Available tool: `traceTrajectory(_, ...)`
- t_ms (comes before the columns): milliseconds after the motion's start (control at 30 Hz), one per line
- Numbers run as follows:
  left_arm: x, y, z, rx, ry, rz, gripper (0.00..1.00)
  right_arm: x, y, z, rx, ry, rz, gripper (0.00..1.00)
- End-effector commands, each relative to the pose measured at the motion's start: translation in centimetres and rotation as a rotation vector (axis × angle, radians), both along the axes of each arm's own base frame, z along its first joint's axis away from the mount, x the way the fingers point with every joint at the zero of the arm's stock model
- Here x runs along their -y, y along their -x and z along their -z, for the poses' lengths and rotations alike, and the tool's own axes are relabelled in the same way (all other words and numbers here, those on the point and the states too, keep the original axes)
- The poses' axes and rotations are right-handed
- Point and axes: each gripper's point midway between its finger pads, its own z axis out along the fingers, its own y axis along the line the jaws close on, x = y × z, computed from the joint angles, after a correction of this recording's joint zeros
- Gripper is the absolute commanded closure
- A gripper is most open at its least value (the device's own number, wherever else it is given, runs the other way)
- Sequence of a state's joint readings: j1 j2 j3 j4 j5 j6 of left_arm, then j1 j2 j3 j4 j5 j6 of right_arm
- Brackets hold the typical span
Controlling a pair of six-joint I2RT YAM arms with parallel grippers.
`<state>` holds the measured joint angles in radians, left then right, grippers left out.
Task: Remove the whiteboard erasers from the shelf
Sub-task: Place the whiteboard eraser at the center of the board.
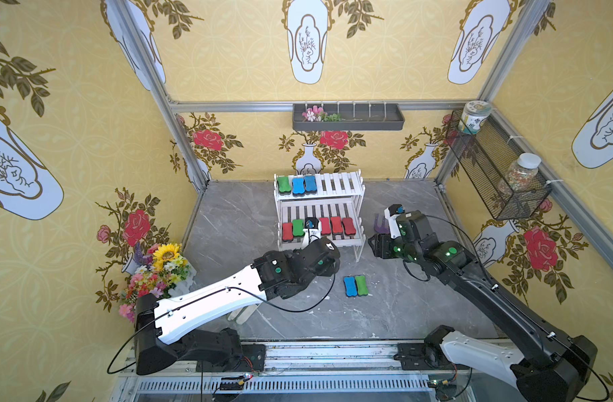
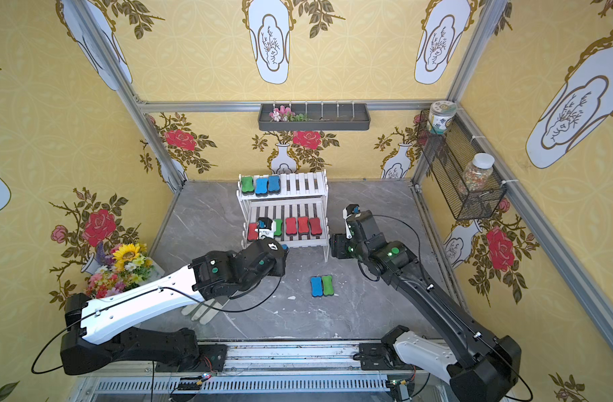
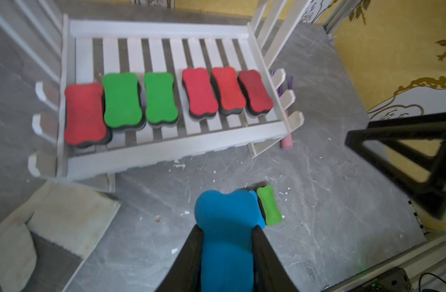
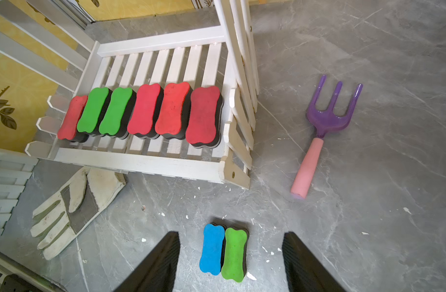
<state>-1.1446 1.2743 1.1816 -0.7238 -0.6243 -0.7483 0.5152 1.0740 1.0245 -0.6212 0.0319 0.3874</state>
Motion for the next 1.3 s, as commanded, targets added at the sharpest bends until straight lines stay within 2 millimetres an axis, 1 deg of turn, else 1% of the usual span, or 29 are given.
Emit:
traceTrajectory(0,-0.7,1.5,4.5,-0.112,0.046,-0.081,0.7,0.2,-0.9,-1.0,0.046,-0.008,0.021,0.31)
traceTrajectory(67,-0.1,2.2,8.2,-0.178,0.01,-0.064,0.71,0.6,-1.2,-1.0,0.048,-0.002,0.035,0.31)
traceTrajectory(167,0.9,2.0,11.9,-0.225,-0.079,-0.052,0.74,1.4,-1.8,-1.2,0.047,-0.004,0.06,0.31)
traceTrajectory(200,1.5,1.9,12.7,-0.235,-0.085,-0.041,0.75,1.5,-1.9,-1.4,0.047,-0.006,0.065,0.31)
traceTrajectory(267,3.1,1.7,13.9,-0.237,-0.065,-0.005,0.75,1.7,-2.2,-1.9,0.055,-0.002,0.072,0.31)
traceTrajectory(333,3.8,1.2,14.8,-0.239,-0.05,0.01,0.75,2.0,-2.7,-2.3,0.065,0.026,0.08,0.31)
traceTrajectory(500,5.3,0.2,16.9,-0.282,-0.022,0.032,0.82,2.2,-3.8,-3.0,0.076,0.044,0.106,0.31)
traceTrajectory(567,5.9,0.1,18.0,-0.305,-0.051,0.037,0.83,2.3,-4.2,-3.7,0.088,0.041,0.114,0.31)
traceTrajectory(633,5.8,0.0,18.9,-0.32,-0.085,0.029,0.83,2.4,-4.4,-4.2,0.098,0.037,0.12,0.31)
traceTrajectory(733,5.7,-0.6,18.9,-0.301,-0.084,0.033,0.8,2.4,-4.5,-4.5,0.101,0.032,0.124,0.31)
traceTrajectory(867,5.5,-0.6,20.0,-0.338,-0.095,0.026,0.76,2.6,-4.5,-4.5,0.1,0.03,0.136,0.31)
traceTrajectory(900,5.7,-0.5,20.1,-0.343,-0.097,0.039,0.72,2.6,-4.5,-4.6,0.102,0.028,0.138,0.31)
traceTrajectory(1033,6.7,-0.3,19.9,-0.345,-0.097,0.096,0.46,2.7,-4.6,-4.6,0.101,0.031,0.144,0.31)
traceTrajectory(1067,6.9,-0.3,19.8,-0.338,-0.098,0.103,0.41,2.7,-4.5,-4.7,0.103,0.028,0.146,0.31)
traceTrajectory(1100,7.2,-0.3,19.6,-0.334,-0.095,0.113,0.38,2.7,-4.4,-4.7,0.105,0.025,0.148,0.31)
traceTrajectory(1167,7.2,-0.4,19.1,-0.318,-0.098,0.117,0.36,2.9,-4.3,-4.8,0.104,0.024,0.152,0.31)
traceTrajectory(1267,6.6,-0.6,17.7,-0.281,-0.099,0.097,0.33,3.0,-4.0,-5.1,0.106,0.019,0.154,0.31)
